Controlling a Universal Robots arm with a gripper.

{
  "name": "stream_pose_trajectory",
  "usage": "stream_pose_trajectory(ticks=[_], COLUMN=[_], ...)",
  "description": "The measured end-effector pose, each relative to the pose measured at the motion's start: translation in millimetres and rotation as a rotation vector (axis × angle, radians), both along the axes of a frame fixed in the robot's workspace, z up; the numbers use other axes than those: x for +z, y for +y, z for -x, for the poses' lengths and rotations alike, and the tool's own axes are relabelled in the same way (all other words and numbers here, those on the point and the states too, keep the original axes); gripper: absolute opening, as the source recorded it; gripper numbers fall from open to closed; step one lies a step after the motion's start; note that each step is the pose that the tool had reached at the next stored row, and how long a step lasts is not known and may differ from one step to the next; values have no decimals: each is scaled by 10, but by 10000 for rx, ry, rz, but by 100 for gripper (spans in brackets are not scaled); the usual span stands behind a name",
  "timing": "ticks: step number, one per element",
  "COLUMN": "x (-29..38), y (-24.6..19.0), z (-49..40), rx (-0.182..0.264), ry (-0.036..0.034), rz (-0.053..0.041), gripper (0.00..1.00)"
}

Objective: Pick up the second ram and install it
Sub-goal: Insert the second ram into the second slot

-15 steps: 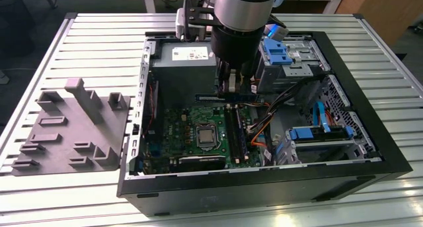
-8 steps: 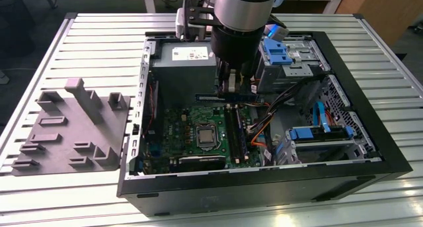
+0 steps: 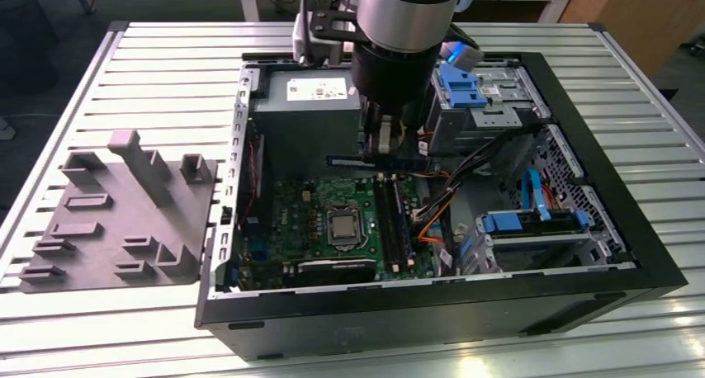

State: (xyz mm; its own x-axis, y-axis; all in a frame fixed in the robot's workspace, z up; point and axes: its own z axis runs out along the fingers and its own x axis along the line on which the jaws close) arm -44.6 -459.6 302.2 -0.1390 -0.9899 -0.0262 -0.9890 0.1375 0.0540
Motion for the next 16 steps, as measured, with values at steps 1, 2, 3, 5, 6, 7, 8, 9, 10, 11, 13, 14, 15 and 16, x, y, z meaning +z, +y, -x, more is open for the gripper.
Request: stream_pose_trajectory(ticks=[1, 2, 3, 5, 6, 7, 8, 9, 10, 11, 13, 14, 15, 16], x=[0, 0, 0, 0, 0, 0, 0, 0, 0, 0, 0, 0, 0, 0], y=[0, 0, 0, 0, 0, 0, 0, 0, 0, 0, 0, 0, 0, 0], z=[0, 0, 0, 0, 0, 0, 0, 0, 0, 0, 0, 0, 0, 0], rx=[-59, -116, -173, -284, -341, -403, -458, -511, -563, -613, -694, -730, -764, -796], ry=[0, 0, 0, -1, -1, 0, 0, 0, 0, 0, 0, 0, 0, 0], rz=[0, 0, 0, 0, 0, 0, 0, 0, 0, 0, 0, 0, 0, 0], gripper=[12, 12, 12, 12, 12, 12, 12, 12, 12, 12, 12, 12, 12, 12])
